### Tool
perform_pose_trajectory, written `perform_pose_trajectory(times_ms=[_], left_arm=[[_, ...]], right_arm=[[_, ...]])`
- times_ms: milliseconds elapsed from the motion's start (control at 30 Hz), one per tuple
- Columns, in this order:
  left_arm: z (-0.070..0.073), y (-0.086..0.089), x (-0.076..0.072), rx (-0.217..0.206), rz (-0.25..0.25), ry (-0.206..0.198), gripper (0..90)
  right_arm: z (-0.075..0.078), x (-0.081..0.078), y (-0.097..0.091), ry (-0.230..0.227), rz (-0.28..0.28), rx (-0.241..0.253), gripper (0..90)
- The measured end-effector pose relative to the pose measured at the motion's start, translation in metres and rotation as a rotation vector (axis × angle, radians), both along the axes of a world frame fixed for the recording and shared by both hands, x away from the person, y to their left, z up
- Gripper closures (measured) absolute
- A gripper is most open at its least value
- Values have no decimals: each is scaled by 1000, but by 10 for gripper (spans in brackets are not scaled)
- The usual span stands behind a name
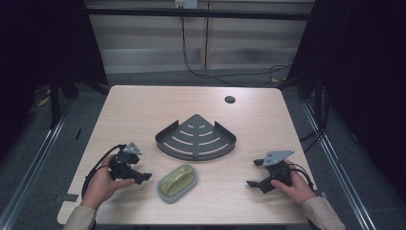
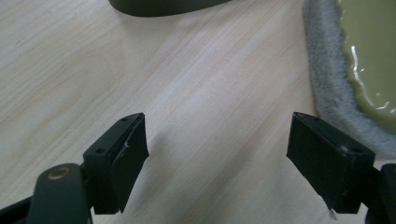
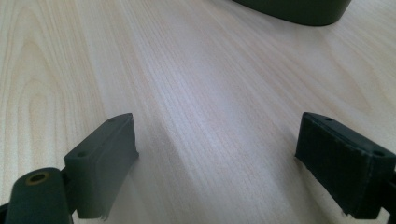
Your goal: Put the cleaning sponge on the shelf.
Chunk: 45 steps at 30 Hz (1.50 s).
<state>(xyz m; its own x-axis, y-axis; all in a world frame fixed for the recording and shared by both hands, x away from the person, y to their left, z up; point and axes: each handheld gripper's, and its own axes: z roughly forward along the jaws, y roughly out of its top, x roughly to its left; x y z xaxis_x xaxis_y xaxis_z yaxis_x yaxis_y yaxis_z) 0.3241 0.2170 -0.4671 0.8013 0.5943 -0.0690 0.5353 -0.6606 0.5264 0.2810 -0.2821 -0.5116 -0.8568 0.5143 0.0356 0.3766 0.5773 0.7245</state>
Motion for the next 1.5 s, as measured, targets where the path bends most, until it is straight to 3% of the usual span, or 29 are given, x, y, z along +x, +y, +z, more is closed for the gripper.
perform_pose_trajectory(times_ms=[267, 500, 700, 1000, 1500], left_arm=[[15, -4, 7, 30, 29, 61, 212], [25, -11, 11, 7, 43, 81, 210], [36, -18, 13, 18, 35, 86, 209], [46, -32, 12, 36, 23, 143, 210], [63, -58, 13, 88, -18, 202, 233]], right_arm=[[0, 0, 0, 1, 1, 0, 117], [0, 0, 0, 1, 0, 1, 117], [0, 0, 0, 1, 0, 1, 117], [0, 0, 0, 1, 0, 1, 117], [0, 0, 0, 1, 0, 1, 117]])
